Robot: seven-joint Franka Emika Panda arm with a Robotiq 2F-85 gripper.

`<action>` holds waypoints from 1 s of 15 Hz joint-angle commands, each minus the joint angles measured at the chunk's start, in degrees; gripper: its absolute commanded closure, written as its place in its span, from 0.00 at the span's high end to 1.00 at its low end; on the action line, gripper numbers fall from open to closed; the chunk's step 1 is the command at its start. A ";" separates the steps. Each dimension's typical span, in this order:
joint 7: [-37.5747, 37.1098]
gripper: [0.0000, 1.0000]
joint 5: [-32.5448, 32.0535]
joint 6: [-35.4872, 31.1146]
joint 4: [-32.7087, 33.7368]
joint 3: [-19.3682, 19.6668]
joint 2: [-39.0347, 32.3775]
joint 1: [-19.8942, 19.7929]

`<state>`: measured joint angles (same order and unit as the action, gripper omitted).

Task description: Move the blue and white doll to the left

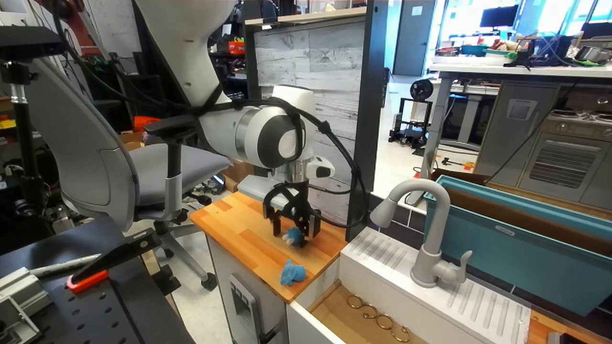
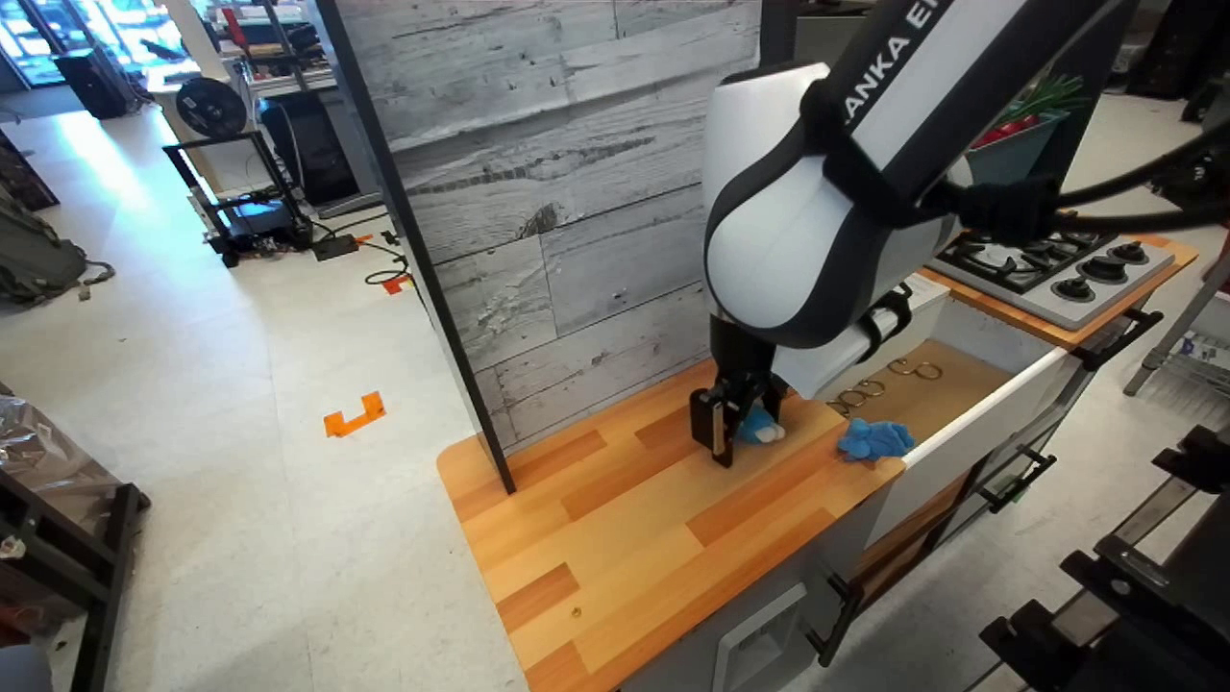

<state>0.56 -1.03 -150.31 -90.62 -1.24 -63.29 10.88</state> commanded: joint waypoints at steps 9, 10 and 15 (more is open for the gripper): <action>-5.07 0.01 -0.27 6.00 5.32 -0.58 -0.79 2.07; -5.17 0.04 -0.23 6.90 5.67 -1.02 -0.85 2.27; -3.63 0.03 -0.35 6.04 5.77 -3.91 -0.81 3.50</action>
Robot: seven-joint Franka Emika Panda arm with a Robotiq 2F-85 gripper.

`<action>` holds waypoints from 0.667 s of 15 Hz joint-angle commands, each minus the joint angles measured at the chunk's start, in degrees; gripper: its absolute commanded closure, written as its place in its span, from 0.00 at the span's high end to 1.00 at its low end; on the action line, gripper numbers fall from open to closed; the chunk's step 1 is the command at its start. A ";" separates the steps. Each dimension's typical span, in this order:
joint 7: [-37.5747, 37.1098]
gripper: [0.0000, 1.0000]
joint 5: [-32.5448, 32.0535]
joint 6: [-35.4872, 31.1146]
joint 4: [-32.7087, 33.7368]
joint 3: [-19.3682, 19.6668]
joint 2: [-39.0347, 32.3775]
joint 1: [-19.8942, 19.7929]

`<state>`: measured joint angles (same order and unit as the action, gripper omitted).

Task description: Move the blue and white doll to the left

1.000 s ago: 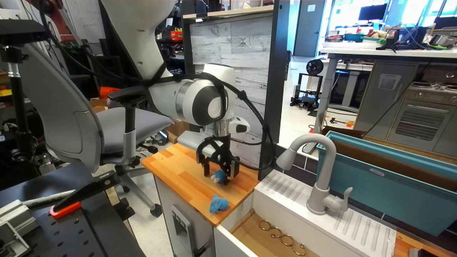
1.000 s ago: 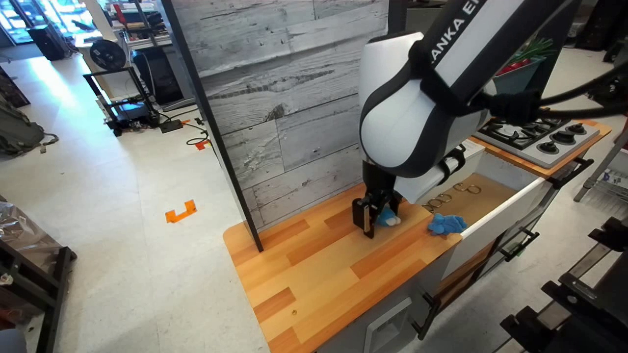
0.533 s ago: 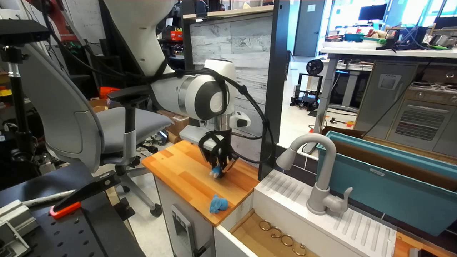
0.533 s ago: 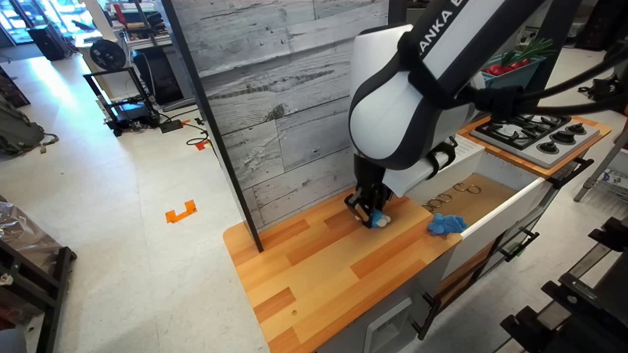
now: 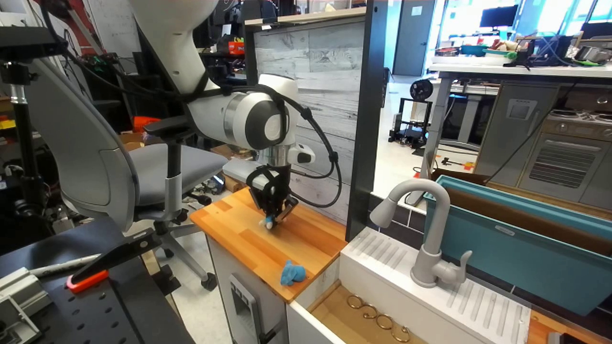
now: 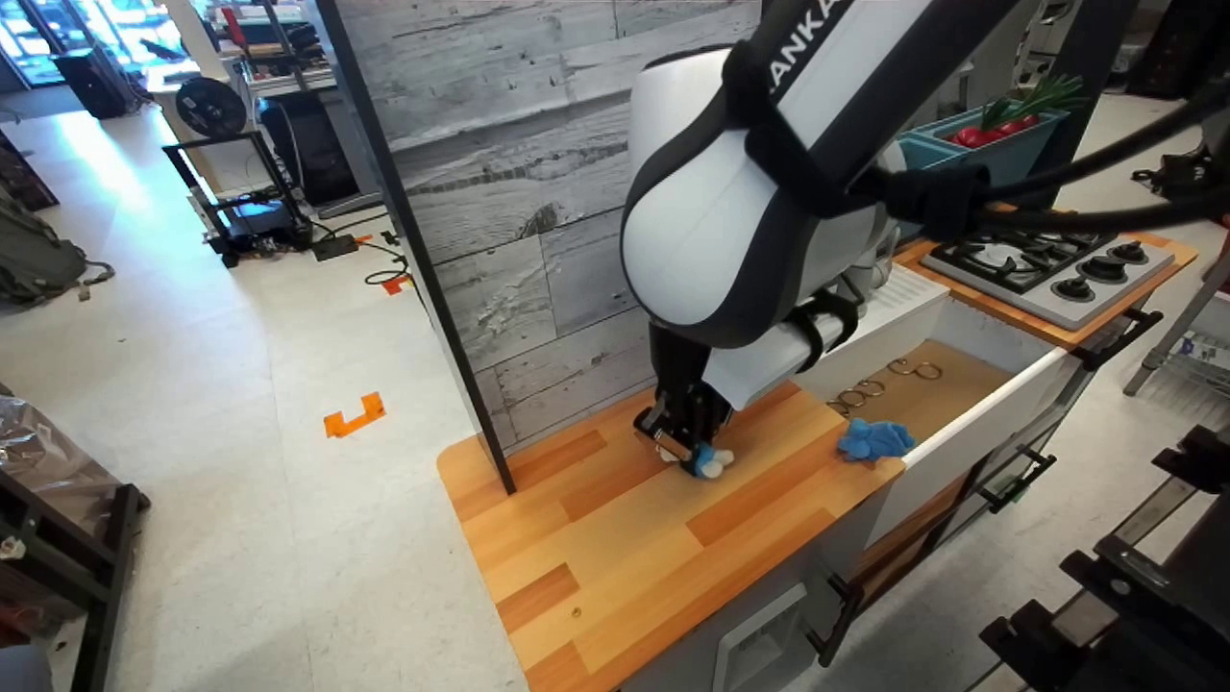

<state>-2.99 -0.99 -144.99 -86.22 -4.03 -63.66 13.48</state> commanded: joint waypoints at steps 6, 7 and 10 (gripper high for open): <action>-0.21 0.03 0.12 2.74 2.03 -2.45 -0.92 1.98; -0.23 0.03 0.05 3.39 2.07 -2.41 -1.03 2.00; -0.35 0.38 -0.17 5.62 2.37 -1.96 -1.34 1.95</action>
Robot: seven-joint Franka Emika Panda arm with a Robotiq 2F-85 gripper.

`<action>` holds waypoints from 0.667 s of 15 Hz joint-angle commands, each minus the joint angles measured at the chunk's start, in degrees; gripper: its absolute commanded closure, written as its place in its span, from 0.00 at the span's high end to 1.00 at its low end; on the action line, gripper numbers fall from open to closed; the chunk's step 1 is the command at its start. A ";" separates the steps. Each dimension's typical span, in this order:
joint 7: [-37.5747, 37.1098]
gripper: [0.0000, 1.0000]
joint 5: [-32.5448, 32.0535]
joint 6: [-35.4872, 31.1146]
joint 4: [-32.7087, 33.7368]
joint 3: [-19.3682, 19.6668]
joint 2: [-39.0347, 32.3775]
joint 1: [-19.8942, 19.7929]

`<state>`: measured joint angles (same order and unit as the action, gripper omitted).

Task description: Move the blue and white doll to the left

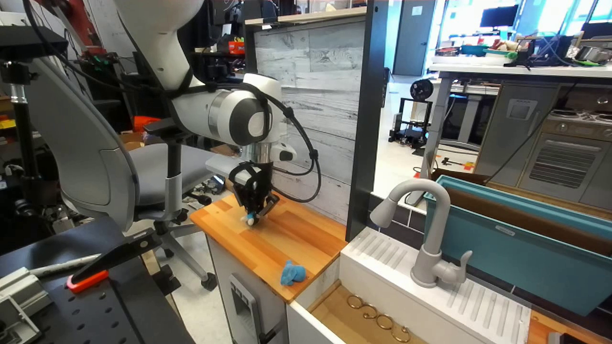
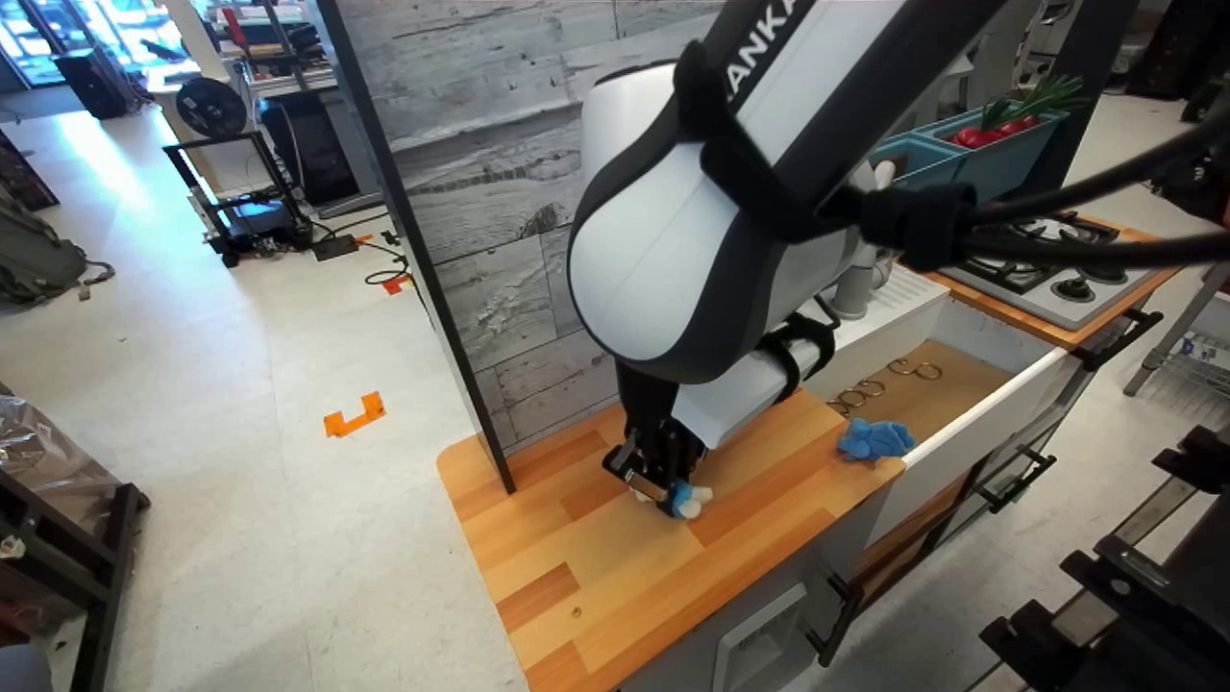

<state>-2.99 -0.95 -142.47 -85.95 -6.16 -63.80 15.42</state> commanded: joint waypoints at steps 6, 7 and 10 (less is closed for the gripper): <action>-0.72 0.75 -0.66 1.98 -0.53 0.43 0.41 0.63; -0.65 0.81 -0.58 1.73 -1.90 0.29 1.49 0.48; -0.60 1.00 -0.32 2.20 -6.89 0.04 5.57 -0.13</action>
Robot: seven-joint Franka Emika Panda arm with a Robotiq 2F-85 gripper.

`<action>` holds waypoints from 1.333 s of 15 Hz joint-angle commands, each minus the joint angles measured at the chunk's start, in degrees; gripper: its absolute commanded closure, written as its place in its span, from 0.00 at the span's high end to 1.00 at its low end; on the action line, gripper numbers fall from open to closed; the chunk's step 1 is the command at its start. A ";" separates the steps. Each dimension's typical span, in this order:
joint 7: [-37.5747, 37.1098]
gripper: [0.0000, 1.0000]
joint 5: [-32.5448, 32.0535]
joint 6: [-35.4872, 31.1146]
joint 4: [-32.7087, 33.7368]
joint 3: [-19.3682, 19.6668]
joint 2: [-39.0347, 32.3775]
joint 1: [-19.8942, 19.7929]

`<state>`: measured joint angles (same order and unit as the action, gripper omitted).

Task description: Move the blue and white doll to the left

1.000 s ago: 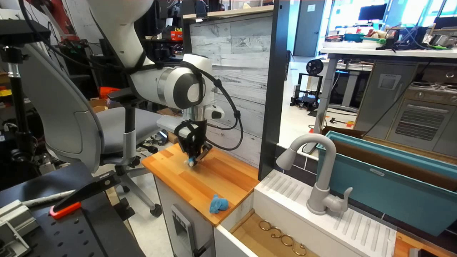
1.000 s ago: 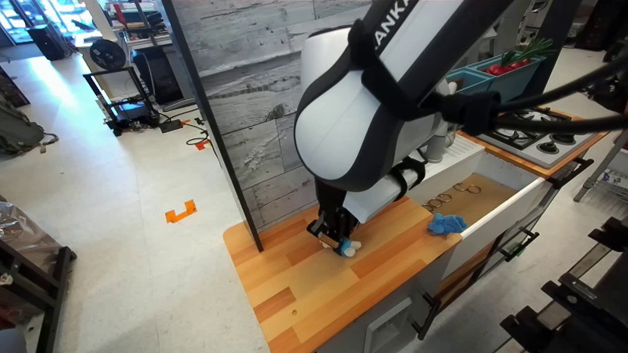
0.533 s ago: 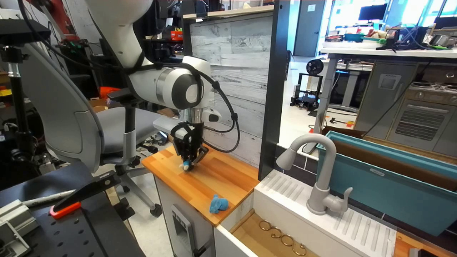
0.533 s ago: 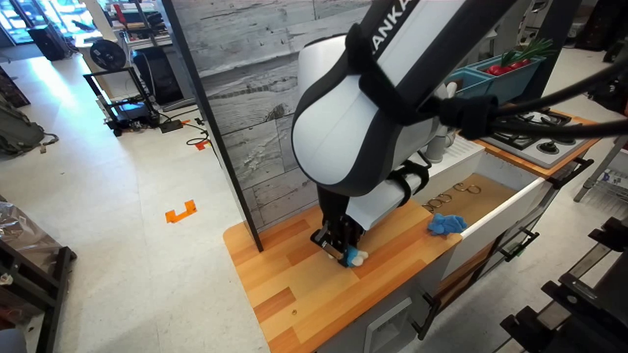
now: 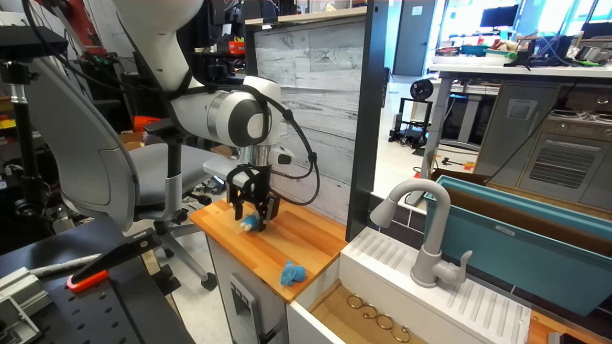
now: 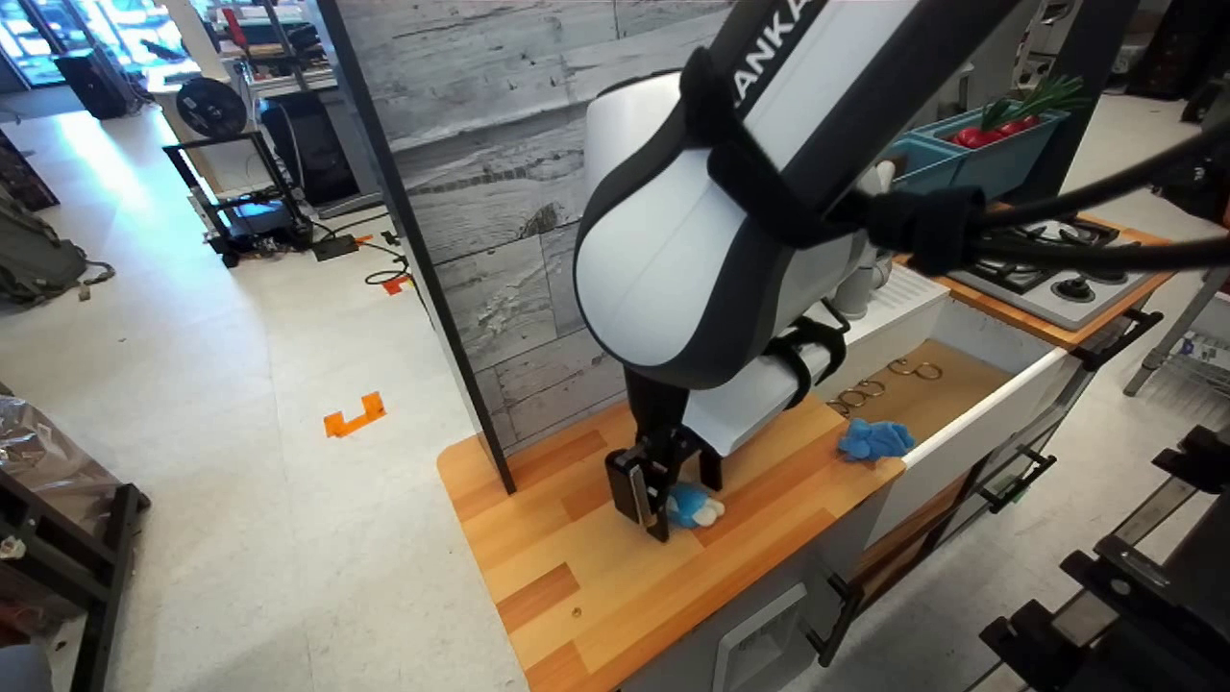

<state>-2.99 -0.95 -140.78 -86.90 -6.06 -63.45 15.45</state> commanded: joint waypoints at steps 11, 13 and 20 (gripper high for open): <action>-10.57 1.00 -0.19 5.34 -31.03 2.89 30.16 -0.87; -11.68 1.00 -0.51 5.64 -34.31 4.18 33.98 -1.43; -10.51 1.00 -1.41 5.71 -38.32 6.42 39.22 -5.47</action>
